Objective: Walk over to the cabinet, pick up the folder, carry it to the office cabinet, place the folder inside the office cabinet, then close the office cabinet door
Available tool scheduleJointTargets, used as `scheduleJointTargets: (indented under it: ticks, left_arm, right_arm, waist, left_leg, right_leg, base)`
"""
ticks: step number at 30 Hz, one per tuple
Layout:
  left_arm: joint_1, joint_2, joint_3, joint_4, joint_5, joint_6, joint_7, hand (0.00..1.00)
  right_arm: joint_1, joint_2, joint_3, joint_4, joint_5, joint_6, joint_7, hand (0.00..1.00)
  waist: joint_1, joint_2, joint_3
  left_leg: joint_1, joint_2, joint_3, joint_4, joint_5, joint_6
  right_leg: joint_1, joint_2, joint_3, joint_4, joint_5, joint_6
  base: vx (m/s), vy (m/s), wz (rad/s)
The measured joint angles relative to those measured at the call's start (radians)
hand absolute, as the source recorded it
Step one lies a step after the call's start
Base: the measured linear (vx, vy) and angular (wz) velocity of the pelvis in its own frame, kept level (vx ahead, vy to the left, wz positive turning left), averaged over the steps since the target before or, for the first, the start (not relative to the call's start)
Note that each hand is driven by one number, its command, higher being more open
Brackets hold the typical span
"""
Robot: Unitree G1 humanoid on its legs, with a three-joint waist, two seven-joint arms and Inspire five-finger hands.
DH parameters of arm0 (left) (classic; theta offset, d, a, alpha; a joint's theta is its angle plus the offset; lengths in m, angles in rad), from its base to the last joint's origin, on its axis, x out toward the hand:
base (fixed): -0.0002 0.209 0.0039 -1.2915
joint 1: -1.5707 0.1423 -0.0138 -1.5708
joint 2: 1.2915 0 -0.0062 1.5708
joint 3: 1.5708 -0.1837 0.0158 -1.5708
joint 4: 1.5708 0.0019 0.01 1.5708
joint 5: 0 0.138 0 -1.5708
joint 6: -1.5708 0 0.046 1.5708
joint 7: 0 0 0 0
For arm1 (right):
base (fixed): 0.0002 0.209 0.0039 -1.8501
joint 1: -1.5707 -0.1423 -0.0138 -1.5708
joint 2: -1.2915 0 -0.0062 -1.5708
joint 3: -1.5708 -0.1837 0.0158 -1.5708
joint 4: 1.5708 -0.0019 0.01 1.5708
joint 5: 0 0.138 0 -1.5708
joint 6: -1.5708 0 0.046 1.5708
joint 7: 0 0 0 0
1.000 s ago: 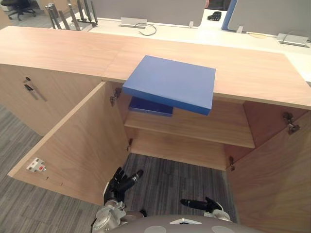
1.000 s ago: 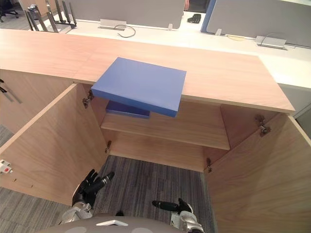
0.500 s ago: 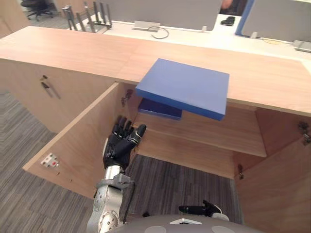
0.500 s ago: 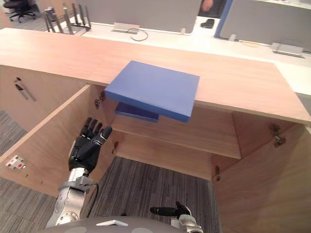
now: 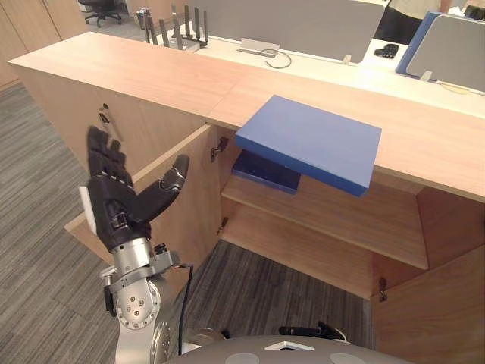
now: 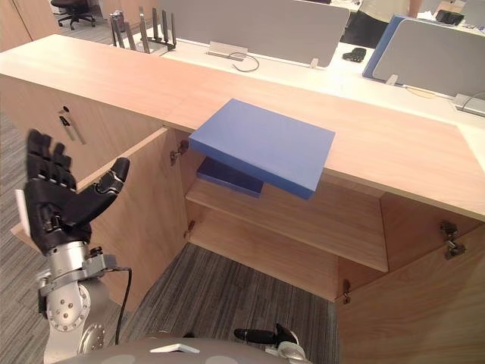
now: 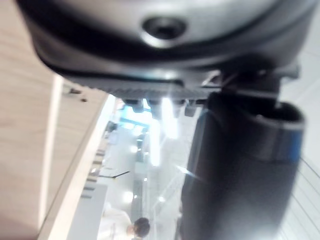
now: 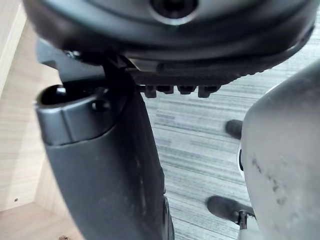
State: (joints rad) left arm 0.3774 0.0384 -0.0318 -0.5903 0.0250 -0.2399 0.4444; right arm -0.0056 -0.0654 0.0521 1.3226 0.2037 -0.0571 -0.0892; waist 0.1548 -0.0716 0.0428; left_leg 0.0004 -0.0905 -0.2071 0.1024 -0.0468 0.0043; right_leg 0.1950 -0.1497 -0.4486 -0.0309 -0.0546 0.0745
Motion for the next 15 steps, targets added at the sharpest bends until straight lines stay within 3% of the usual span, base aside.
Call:
scheduleJointTargets:
  ticks: [5,15]
  left_arm:
    - [-0.099,0.163,-0.011,-0.043,0.192,0.0,0.024,1.0]
    - [-0.247,0.332,-0.119,0.023,0.418,-0.045,-0.064,1.0]
  right_arm:
    - [-0.004,0.0,0.028,0.0,-0.006,0.001,-0.001,1.0]
    - [-0.016,-0.002,0.077,-0.001,-0.043,0.0,0.027,1.0]
  waist:
    - [0.0,-0.003,-0.012]
    - [-0.05,0.002,-0.033]
  left_leg:
    - [0.005,0.015,0.025,-0.001,-0.002,-0.006]
    - [0.027,0.037,0.106,-0.001,-0.014,-0.004]
  right_leg:
    - [-0.005,0.011,0.03,-0.009,0.005,0.006]
    - [-0.014,0.021,0.113,-0.024,0.024,0.0]
  base:
    - [-0.01,0.0,-0.16]
    - [0.03,0.017,-0.26]
